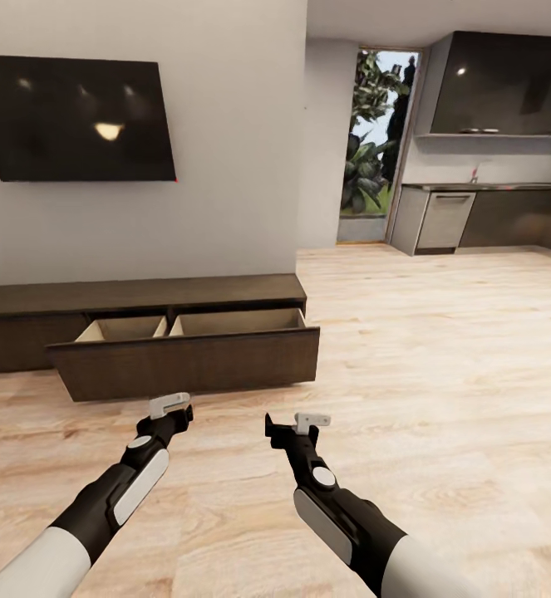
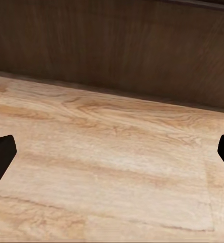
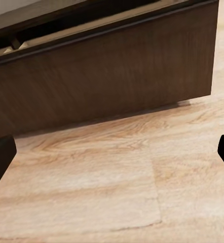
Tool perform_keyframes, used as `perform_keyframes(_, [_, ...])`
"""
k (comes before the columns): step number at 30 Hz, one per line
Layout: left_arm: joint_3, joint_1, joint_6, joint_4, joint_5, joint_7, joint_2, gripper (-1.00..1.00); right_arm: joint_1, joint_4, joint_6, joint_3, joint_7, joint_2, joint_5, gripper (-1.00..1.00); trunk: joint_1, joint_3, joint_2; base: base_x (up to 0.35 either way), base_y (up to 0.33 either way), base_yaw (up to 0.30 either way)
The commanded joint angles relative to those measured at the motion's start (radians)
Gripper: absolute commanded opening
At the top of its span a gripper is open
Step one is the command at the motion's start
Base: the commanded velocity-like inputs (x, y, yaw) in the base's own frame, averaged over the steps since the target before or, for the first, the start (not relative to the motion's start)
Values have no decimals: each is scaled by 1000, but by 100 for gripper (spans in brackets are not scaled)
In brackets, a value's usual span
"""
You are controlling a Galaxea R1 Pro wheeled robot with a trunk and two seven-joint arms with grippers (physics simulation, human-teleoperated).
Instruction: Place each of the two pumpkins and all three candles from the living room inside a cabinet in the living room (use any cabinet), then make sure every cabinet is closed, and position the cauldron so it is next to a table in the living room.
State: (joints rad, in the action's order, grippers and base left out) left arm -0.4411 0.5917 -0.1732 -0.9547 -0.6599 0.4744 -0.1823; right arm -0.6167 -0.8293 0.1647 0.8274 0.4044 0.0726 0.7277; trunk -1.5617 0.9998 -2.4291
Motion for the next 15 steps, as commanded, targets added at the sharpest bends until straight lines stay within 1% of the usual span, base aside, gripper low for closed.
perform_keyframes(1, [-5,1,-2,0,-5,9,-2,100,-2,0,8,5,5,-1,10,100,-4,4,-8,0,0,0])
perform_keyframes(7, [-11,-3,2,2,-4,12,-3,100,-2,-1,15,4,5,-1,10,100,-27,23,-50,0,0,0])
perform_keyframes(10, [-12,-11,22,-2,-4,11,-3,100,-2,-1,44,4,5,-1,9,100,-38,32,-71,0,0,0])
perform_keyframes(11, [-12,-16,34,-4,-4,10,-3,100,-2,-1,54,4,5,-1,9,100,-39,36,-71,0,0,0])
perform_keyframes(13, [-13,-22,52,-5,-4,8,-4,100,-2,-2,67,4,5,-1,9,100,-39,36,-71,0,0,0])
perform_keyframes(15, [-13,-24,57,-5,-4,8,-4,100,-2,-2,71,4,5,-1,9,100,-39,36,-71,0,0,0])
